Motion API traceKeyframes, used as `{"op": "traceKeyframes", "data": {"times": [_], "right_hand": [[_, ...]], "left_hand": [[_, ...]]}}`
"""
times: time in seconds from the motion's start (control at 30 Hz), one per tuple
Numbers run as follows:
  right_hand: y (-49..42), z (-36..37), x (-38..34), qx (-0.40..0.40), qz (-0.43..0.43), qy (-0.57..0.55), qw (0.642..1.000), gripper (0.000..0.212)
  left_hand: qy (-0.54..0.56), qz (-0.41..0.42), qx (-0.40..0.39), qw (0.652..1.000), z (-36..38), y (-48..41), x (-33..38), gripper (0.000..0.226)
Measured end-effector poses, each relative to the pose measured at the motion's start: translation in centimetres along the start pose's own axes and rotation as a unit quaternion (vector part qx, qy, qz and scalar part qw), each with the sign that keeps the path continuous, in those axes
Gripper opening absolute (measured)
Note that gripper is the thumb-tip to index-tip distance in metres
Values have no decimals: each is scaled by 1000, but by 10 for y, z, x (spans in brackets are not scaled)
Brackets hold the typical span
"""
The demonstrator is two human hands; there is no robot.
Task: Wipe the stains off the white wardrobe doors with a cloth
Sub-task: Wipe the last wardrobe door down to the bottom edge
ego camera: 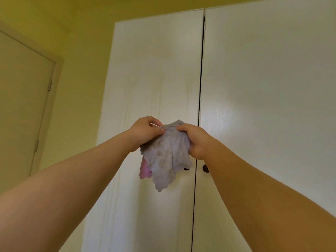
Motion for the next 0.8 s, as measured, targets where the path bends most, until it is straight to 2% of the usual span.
{"op": "traceKeyframes", "data": {"times": [0.1,0.2,0.27,0.43,0.57,0.63,0.73,0.8], "right_hand": [[-6,23,-7,-27,0,-48,998,19],[-13,32,-14,-16,-18,-58,998,17],[-19,33,-18,-7,-35,-63,997,14],[-37,13,-42,56,-122,-26,991,7],[-56,8,-69,74,-209,-46,974,34],[-65,6,-80,66,-238,-42,968,35],[-79,5,-98,77,-294,81,949,12],[-88,7,-115,106,-342,177,917,20]], "left_hand": [[-28,52,19,998,-9,-14,5,24],[-32,40,-77,996,-1,-23,4,8],[-26,51,-113,992,4,-30,6,1],[2,130,-62,990,15,-52,28,10],[92,182,-38,978,26,-72,52,17],[115,181,-38,976,28,-85,58,19],[65,185,-35,980,25,-112,69,20],[33,213,9,977,14,-133,81,24]]}}
Point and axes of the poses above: each hand's wrist, its own y-axis away from the middle knuckle, its own z-axis out of the palm, x = y × z, the point moved 8 cm from there along -y, towards the middle knuckle, and after that the axes turned 10 degrees about x, right-handed, at the moved point
